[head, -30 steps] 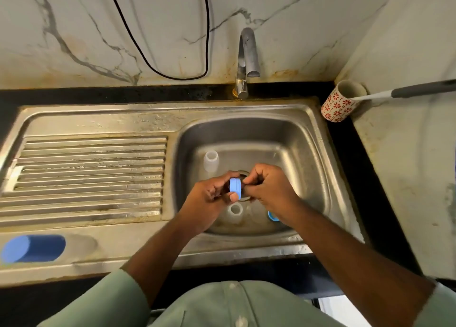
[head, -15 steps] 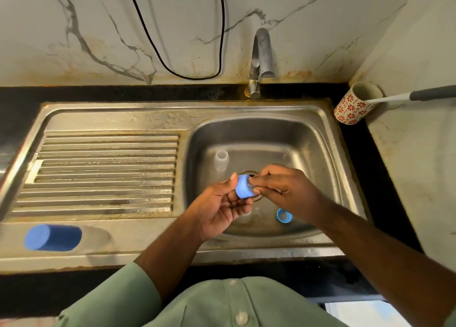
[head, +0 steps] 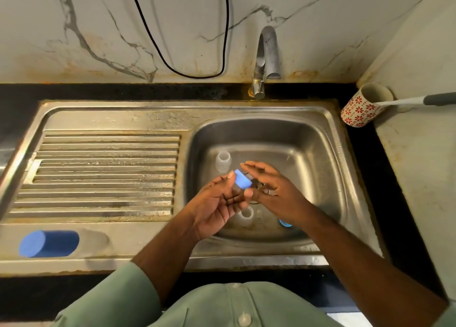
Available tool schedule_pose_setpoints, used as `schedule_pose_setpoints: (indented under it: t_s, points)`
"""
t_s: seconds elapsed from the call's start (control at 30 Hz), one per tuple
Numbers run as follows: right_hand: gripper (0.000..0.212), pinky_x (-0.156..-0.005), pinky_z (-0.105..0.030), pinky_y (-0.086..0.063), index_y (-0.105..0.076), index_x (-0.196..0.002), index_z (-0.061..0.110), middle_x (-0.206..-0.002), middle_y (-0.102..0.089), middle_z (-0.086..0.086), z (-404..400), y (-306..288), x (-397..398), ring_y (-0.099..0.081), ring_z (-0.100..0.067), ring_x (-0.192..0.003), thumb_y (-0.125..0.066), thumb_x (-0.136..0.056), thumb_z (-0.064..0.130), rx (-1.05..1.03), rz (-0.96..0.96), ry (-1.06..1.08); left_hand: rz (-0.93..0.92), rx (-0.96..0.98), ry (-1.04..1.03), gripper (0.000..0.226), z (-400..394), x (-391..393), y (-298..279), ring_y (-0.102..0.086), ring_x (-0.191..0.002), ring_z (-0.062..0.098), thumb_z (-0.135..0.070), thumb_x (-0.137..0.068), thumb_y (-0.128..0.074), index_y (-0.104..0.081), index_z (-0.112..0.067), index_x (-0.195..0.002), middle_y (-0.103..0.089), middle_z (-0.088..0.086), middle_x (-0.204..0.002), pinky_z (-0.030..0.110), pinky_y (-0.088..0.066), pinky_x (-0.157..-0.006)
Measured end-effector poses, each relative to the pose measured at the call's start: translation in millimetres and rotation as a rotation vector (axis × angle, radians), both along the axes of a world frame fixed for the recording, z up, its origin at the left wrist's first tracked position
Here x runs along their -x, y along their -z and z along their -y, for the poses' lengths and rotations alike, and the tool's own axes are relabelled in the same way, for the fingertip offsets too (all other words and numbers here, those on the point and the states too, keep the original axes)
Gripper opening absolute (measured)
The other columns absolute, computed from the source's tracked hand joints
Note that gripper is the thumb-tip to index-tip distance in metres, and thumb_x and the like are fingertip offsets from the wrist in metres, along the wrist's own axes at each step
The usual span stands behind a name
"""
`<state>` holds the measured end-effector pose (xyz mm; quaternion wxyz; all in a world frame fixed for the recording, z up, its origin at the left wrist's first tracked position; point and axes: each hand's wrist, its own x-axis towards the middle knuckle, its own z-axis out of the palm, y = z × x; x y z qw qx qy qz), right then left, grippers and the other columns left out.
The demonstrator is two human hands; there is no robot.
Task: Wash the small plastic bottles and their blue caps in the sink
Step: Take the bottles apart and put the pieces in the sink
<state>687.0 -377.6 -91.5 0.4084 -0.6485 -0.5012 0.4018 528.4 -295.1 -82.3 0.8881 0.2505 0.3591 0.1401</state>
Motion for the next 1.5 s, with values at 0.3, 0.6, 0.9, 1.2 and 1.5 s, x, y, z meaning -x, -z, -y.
schedule_pose_setpoints:
  t_s: [0.3, 0.6, 0.9, 1.2, 1.5]
  points:
    - [0.060, -0.100, -0.023, -0.048, -0.054, -0.129, 0.036, -0.126, -0.063, 0.000, -13.8, 30.9, 1.7, -0.060, 0.000, -0.113, -0.079, -0.080, 0.013, 0.096, -0.098, 0.113, -0.140, -0.042, -0.002, 0.048, -15.1, -7.1, 28.4, -0.069, -0.082, 0.018, -0.028, -0.084, -0.066, -0.063, 0.004, -0.120, -0.073, 0.012, -0.095, 0.030, -0.059, -0.073]
    - [0.053, -0.096, -0.038, -0.054, -0.063, -0.125, 0.020, -0.116, -0.069, -0.002, -49.4, 72.9, -6.9, -0.066, -0.014, -0.106, -0.080, -0.076, 0.006, 0.220, -0.260, 0.333, -0.334, -0.099, 0.025, 0.030, -48.0, -30.4, 63.2, -0.071, -0.085, 0.020, -0.022, -0.092, -0.066, -0.066, 0.002, -0.110, -0.072, 0.011, -0.087, 0.034, -0.057, -0.071]
    - [0.042, -0.090, -0.037, -0.057, -0.066, -0.115, 0.021, -0.111, -0.070, -0.001, -66.9, 101.5, -23.9, -0.067, -0.017, -0.103, -0.079, -0.077, 0.007, 0.339, -0.363, 0.443, -0.418, -0.064, -0.001, 0.011, -61.4, -42.3, 87.9, -0.061, -0.072, 0.015, -0.014, -0.098, -0.058, -0.063, -0.011, -0.089, -0.068, -0.001, -0.073, 0.032, -0.050, -0.069]
    - [0.031, -0.077, -0.005, -0.044, -0.068, -0.100, 0.014, -0.099, -0.064, 0.005, -92.3, 165.4, -15.7, -0.063, -0.016, -0.096, -0.075, -0.075, -0.002, 0.467, 0.070, 0.193, -1.178, -0.988, 0.595, 0.014, -93.4, -53.2, 125.3, -0.061, -0.097, 0.030, -0.012, -0.098, -0.047, -0.059, -0.012, -0.105, -0.060, 0.009, -0.107, 0.037, -0.047, -0.075]
    - [0.043, -0.106, -0.034, -0.041, -0.064, -0.128, 0.018, -0.132, -0.061, -0.007, -103.9, 191.6, -9.2, -0.054, -0.025, -0.125, -0.067, -0.086, 0.009, 0.626, 0.184, -0.087, -1.296, -1.065, 0.728, 0.028, -94.9, -42.4, 115.3, -0.062, -0.109, 0.038, -0.003, -0.097, -0.044, -0.063, -0.006, -0.117, -0.065, 0.017, -0.117, 0.041, -0.050, -0.090]
